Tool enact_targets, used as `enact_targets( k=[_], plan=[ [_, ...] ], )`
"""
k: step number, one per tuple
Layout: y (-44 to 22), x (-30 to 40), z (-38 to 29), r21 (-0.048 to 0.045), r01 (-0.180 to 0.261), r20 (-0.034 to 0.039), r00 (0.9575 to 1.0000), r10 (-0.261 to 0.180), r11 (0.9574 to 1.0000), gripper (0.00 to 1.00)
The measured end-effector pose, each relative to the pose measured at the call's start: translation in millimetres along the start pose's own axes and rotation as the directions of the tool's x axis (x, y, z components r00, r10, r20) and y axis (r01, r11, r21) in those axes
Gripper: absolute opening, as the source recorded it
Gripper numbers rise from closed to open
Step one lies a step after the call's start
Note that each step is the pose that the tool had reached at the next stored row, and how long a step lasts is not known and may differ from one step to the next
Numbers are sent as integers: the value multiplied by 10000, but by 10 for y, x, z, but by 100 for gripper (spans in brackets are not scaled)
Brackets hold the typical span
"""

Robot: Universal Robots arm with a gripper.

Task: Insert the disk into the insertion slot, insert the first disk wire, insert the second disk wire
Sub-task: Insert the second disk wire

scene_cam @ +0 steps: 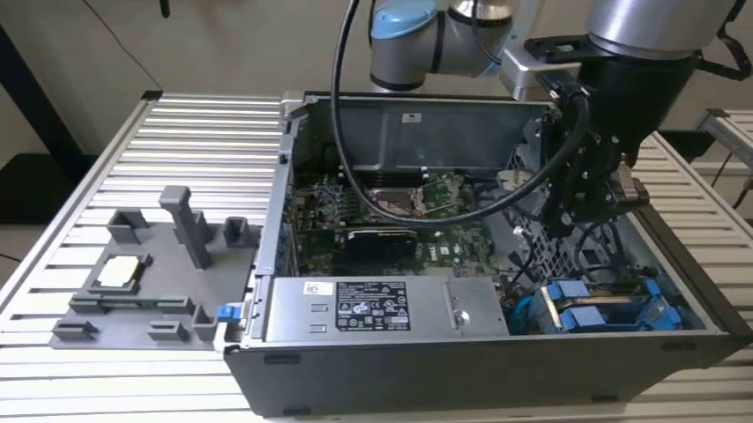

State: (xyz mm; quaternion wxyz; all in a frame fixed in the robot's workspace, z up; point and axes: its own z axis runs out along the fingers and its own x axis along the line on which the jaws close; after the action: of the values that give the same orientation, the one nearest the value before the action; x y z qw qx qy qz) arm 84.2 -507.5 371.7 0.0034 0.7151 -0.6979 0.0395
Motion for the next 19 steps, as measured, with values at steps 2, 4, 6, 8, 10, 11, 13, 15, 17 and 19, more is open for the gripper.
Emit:
enact_targets(
  k=[2, 4, 6, 8, 10, 11, 13, 15, 17, 19],
  plan=[
    [10, -43, 6, 26, 85, -12, 10000, -85, 10000, 27],
    [15, -78, 12, 91, 177, -57, 9998, -177, 9998, 27],
    [16, -91, 19, 194, 288, -142, 9995, -286, 9994, 27],
    [18, -95, 24, 279, 391, -240, 9990, -384, 9988, 27],
    [24, -98, 32, 308, 425, -385, 9984, -413, 9986, 27],
    [26, -99, 35, 312, 438, -466, 9980, -424, 9986, 27],
    [29, -102, 42, 320, 471, -649, 9969, -449, 9984, 27],
    [30, -104, 51, 377, 530, -756, 9959, -500, 9979, 27],
    [36, -105, 60, 439, 548, -800, 9955, -512, 9975, 27],
    [41, -106, 62, 488, 556, -808, 9954, -515, 9973, 27]
  ],
)
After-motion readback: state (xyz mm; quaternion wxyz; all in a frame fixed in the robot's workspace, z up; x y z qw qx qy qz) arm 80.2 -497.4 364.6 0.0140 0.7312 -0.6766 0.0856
